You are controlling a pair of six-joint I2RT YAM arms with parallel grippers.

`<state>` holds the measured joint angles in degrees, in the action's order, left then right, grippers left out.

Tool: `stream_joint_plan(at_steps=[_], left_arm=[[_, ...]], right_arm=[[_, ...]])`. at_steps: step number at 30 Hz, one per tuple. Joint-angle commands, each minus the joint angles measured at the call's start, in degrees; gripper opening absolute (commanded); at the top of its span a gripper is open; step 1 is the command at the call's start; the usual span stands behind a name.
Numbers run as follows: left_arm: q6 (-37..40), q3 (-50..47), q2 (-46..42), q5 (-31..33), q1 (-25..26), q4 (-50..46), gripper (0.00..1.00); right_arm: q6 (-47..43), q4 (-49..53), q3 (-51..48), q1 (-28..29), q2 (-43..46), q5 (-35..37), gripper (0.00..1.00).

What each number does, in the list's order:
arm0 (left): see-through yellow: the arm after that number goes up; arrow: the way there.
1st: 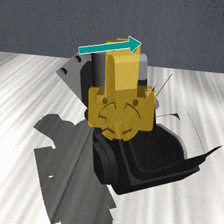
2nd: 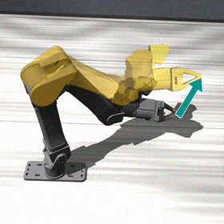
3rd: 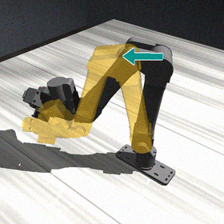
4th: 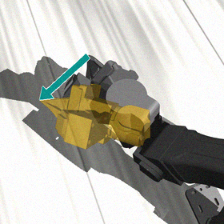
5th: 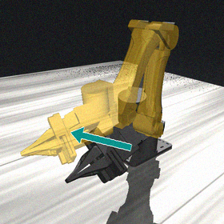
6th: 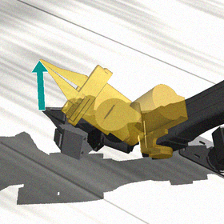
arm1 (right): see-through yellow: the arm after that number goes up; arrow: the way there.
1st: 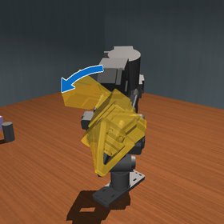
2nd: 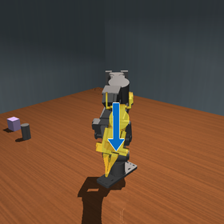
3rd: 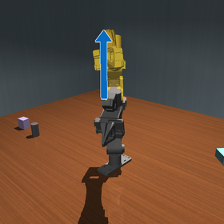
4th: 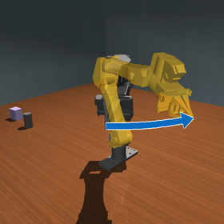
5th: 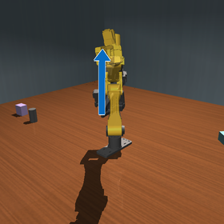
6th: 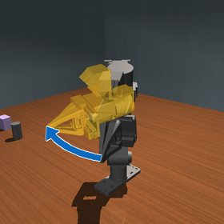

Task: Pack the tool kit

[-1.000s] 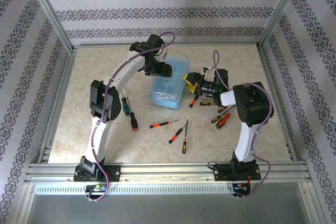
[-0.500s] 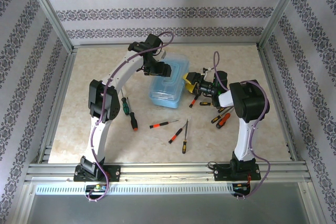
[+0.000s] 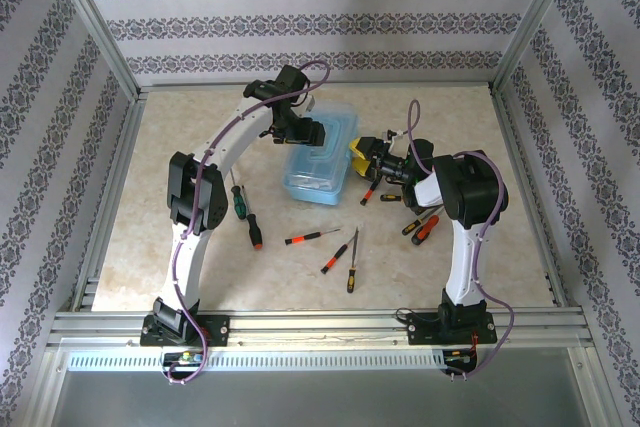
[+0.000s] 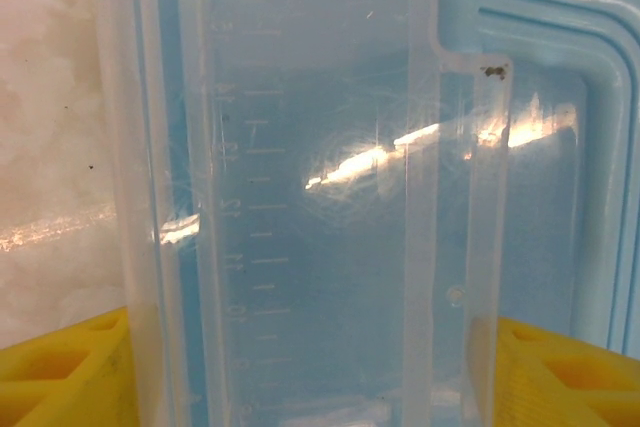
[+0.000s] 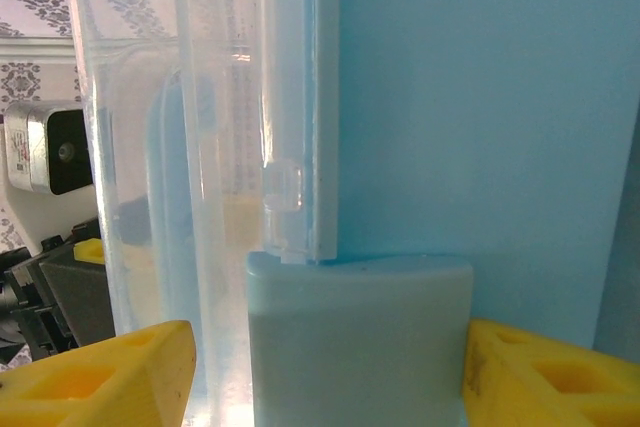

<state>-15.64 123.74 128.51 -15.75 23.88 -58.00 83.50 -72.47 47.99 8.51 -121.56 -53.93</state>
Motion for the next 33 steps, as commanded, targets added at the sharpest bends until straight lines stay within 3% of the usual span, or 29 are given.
stream_joint_plan(at_steps=[1,9,33], left_arm=[[-2.03,-2.15,1.66,5.80,0.09,-3.02,0.66],[-2.02,-2.50,3.07,11.20,0.84,-4.84,0.66],[-4.43,-10.72,2.81,14.09,1.02,-2.00,0.65]], right_arm=[[0.81,-6.99,0.59,1.57,1.27,-4.09,0.68],[1.47,-6.99,0.71,1.01,1.89,-3.74,0.67],[1.88,-6.99,-1.57,-3.84,6.60,-3.30,0.62]])
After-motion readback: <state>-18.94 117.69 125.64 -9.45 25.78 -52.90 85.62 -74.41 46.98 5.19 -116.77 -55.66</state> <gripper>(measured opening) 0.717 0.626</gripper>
